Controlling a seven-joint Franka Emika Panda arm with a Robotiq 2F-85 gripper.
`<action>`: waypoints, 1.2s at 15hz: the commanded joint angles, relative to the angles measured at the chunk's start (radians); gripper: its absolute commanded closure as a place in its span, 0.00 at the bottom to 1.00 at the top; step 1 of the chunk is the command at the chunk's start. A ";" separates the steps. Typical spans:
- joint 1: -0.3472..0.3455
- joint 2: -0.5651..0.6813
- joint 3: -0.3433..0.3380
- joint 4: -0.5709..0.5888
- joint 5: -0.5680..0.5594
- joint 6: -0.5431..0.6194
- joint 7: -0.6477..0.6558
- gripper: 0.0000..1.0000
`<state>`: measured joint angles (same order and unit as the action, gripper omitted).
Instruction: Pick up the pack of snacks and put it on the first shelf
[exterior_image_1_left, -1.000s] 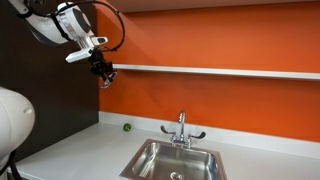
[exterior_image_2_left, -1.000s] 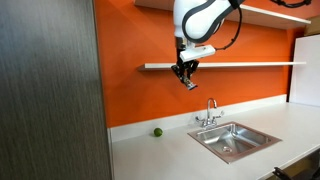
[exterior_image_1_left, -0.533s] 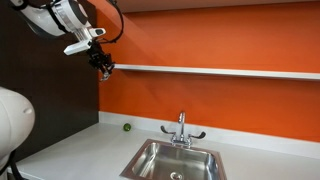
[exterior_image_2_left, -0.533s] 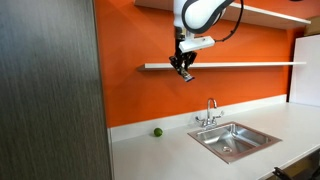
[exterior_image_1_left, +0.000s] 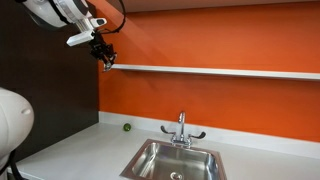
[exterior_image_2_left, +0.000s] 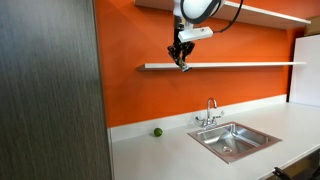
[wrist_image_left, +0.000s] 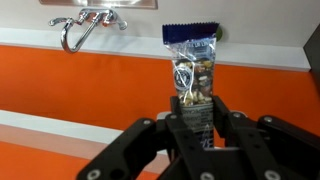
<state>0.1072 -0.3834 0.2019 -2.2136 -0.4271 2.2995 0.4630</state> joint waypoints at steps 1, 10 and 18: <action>-0.044 0.042 0.010 0.086 0.003 -0.014 -0.065 0.91; -0.059 0.224 -0.040 0.347 0.039 -0.071 -0.203 0.91; -0.049 0.395 -0.097 0.587 0.112 -0.188 -0.284 0.91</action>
<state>0.0568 -0.0647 0.1161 -1.7505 -0.3478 2.1831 0.2333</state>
